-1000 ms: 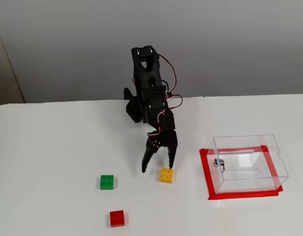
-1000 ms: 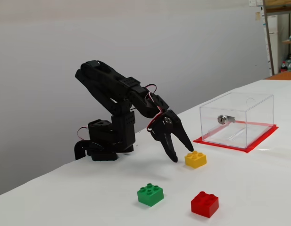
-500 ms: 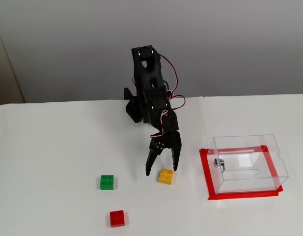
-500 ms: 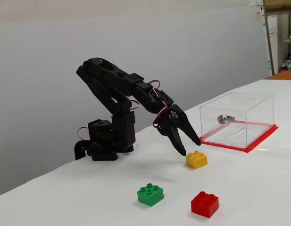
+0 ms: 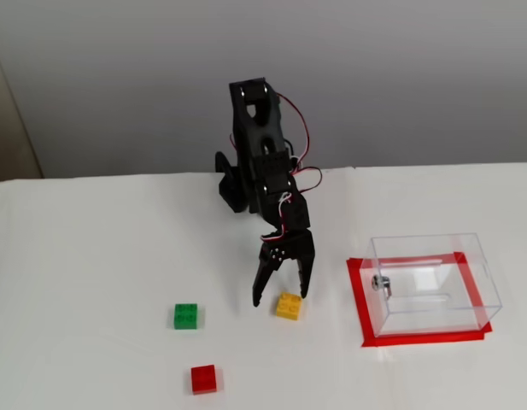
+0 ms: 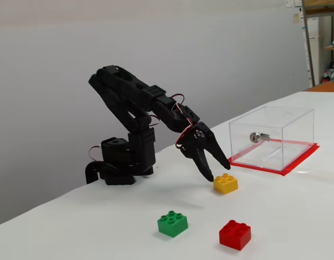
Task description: Pick the yellow lego brick and place it into the transparent box
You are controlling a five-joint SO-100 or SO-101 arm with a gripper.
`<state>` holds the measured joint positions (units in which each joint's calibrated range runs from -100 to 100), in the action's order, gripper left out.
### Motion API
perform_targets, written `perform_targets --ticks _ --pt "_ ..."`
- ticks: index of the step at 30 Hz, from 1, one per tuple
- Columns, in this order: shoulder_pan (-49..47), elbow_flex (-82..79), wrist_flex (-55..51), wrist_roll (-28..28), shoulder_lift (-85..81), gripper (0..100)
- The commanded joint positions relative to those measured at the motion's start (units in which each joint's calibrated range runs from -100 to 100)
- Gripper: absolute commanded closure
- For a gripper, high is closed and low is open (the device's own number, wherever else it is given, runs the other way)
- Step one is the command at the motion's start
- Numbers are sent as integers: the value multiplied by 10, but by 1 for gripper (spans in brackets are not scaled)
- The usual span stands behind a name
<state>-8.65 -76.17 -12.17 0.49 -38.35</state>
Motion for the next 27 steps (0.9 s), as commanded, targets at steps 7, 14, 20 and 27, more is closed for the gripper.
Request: perform_targets --ticks 7,14,20,27 --pt "25 34 11 -2 43 62" --pt "34 41 11 -2 51 62" --pt "34 35 11 -2 52 63" --pt "34 42 11 -2 84 63"
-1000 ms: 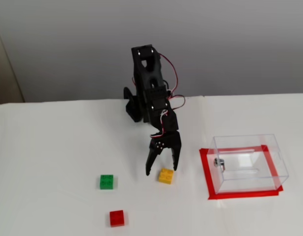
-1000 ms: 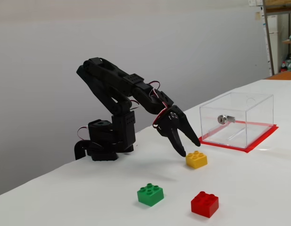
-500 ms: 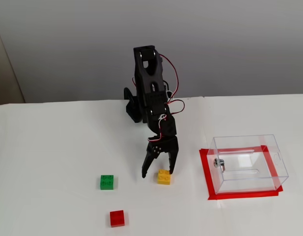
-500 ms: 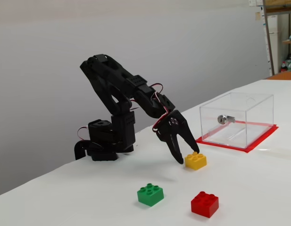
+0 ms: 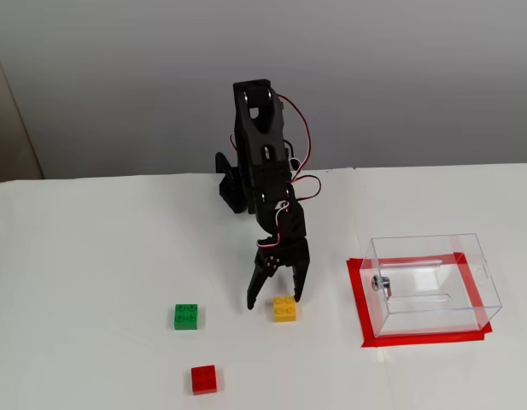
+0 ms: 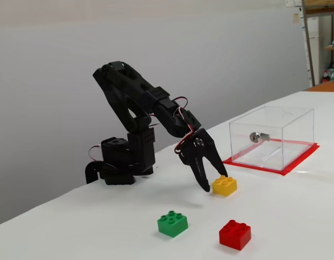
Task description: Pick the yellow lego brick and place it into the transparent box
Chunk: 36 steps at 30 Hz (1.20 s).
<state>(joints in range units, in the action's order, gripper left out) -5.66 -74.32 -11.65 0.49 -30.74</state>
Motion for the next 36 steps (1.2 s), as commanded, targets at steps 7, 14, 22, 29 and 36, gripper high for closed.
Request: perform_targets --ticks 7,14,22,29,36 --pt "4 39 5 -1 26 63" --pt "2 52 5 0 35 63" --pt "4 55 5 1 41 76" --pt "0 58 5 1 34 87" --pt "-1 57 0 -1 31 87"
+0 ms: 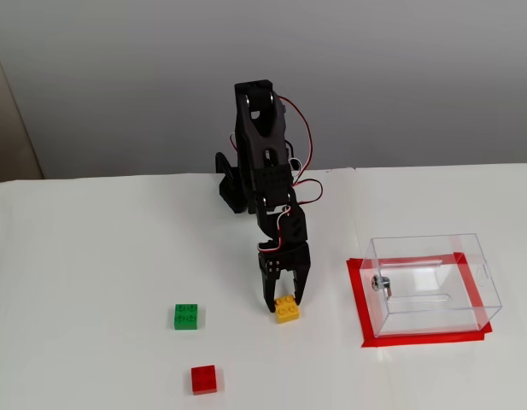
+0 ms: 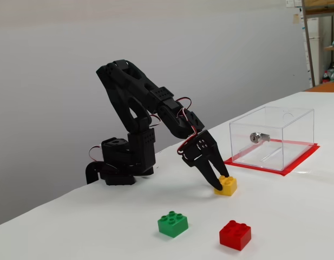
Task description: Pick the yellow lego brick and place it into the transparent box
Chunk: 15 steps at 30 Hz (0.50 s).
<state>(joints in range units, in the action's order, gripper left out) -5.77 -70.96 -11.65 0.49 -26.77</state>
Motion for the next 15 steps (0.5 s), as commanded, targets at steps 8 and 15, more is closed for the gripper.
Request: perform_targets --ticks 8,15 --pt "-33 20 -3 -1 -112 87" --pt "-79 33 -44 3 -241 87"
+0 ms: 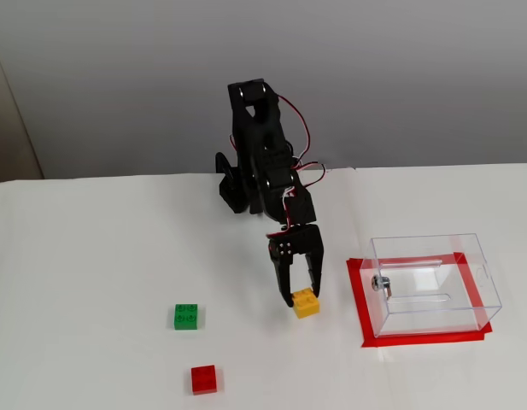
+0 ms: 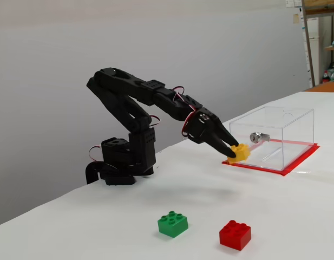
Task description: Pick the yellow lego brick and place it into the transparent box
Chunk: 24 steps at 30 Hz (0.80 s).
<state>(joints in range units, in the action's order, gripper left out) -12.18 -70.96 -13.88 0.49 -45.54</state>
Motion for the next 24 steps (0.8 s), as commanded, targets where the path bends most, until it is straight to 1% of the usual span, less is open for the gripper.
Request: perform_targets --ticks 1,6,10,24 --pt "-24 41 -32 3 -68 87" --pt "-74 101 -87 3 -105 88" --pt "-125 158 -101 4 -94 88" --pt "-301 319 -94 4 83 88"
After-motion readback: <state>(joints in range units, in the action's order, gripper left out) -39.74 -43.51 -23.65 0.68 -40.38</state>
